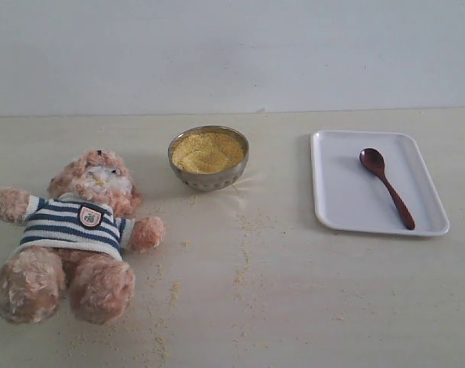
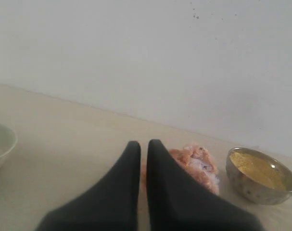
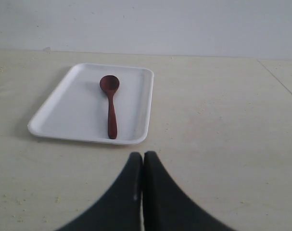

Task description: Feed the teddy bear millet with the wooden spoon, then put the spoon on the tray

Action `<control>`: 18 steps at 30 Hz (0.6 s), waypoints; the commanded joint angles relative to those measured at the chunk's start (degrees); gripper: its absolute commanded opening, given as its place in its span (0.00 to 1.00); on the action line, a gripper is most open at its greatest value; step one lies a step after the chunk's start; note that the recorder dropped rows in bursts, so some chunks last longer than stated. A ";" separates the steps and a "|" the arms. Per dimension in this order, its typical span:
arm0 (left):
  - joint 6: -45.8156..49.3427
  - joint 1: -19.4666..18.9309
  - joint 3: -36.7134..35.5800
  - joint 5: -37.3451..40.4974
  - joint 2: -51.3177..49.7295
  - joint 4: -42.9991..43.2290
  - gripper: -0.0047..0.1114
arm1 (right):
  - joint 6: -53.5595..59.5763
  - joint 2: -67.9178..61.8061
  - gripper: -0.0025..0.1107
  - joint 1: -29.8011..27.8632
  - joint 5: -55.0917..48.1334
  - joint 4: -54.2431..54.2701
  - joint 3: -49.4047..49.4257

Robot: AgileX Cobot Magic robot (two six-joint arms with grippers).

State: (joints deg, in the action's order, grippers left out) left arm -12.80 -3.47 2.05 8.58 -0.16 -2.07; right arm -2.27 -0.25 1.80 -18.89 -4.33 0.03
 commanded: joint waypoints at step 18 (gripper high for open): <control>9.63 0.13 -2.05 12.43 0.16 -0.22 0.08 | -0.20 0.25 0.02 -0.10 0.44 -0.21 -0.03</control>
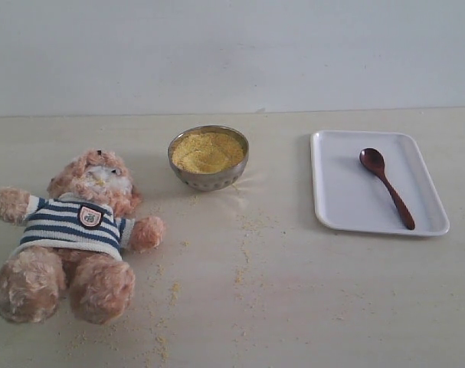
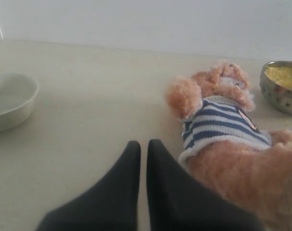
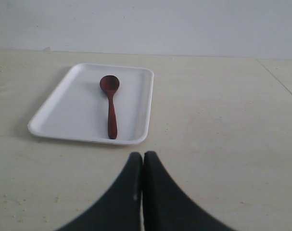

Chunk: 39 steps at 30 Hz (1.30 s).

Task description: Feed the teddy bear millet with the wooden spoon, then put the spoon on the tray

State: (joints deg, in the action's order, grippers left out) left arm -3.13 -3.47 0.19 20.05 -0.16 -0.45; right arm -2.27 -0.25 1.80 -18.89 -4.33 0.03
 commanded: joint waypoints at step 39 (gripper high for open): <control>1.52 0.13 -0.19 -3.40 0.16 -1.94 0.08 | -0.20 0.25 0.02 -0.10 0.44 -0.21 -0.03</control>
